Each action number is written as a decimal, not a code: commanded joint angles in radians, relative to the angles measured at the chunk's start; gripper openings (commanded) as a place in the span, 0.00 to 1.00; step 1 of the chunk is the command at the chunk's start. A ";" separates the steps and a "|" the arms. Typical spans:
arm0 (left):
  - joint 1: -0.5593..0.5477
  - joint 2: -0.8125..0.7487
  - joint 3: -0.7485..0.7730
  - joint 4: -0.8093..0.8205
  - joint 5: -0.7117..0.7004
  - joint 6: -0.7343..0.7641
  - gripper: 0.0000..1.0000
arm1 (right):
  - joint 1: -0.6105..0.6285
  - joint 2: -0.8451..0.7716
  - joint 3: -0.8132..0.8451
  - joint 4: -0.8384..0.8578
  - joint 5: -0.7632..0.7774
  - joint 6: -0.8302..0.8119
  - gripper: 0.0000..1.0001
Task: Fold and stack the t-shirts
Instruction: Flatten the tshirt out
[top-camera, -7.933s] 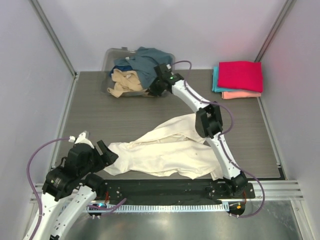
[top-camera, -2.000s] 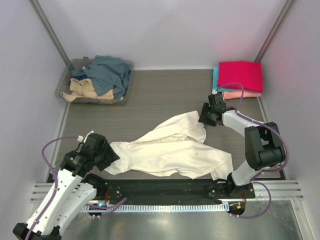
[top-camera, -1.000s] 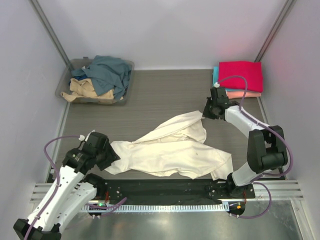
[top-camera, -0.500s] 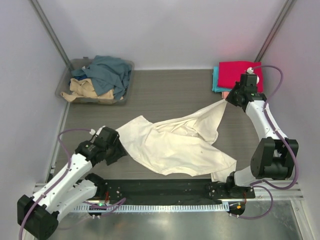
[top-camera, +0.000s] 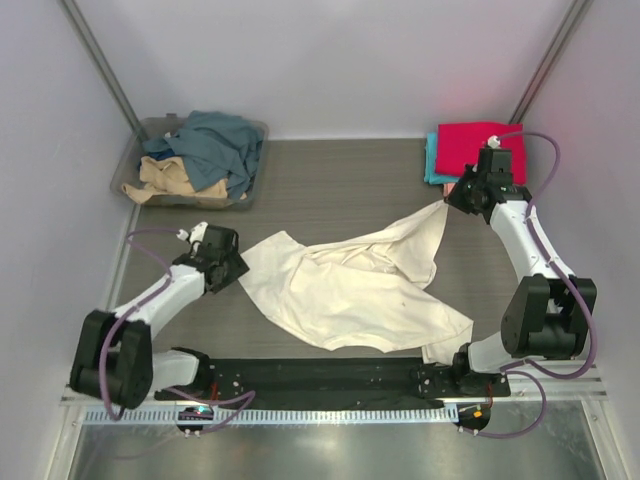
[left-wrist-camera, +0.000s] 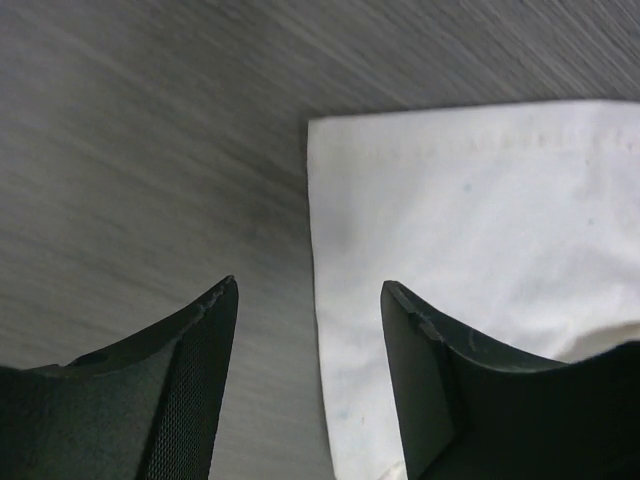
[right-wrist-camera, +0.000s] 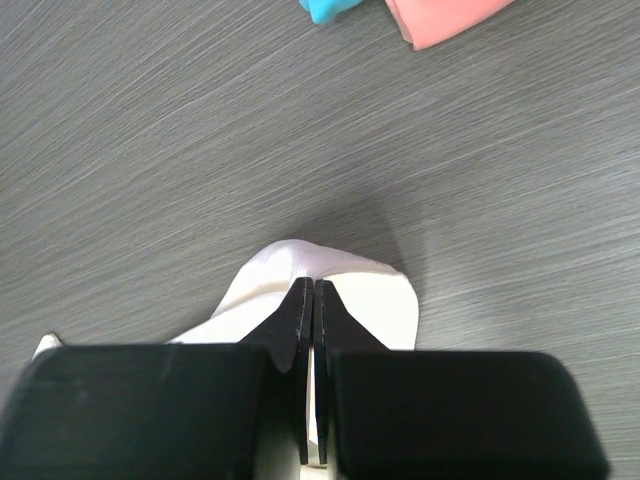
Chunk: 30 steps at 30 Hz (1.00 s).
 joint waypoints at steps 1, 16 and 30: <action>0.047 0.152 0.058 0.176 0.019 0.086 0.60 | 0.001 -0.003 0.003 0.017 -0.033 -0.017 0.01; 0.048 0.378 0.116 0.304 0.043 0.089 0.01 | 0.001 0.028 -0.009 0.053 -0.086 -0.001 0.01; 0.044 -0.178 0.652 -0.167 0.052 0.288 0.00 | 0.001 -0.356 0.132 -0.010 -0.267 0.018 0.01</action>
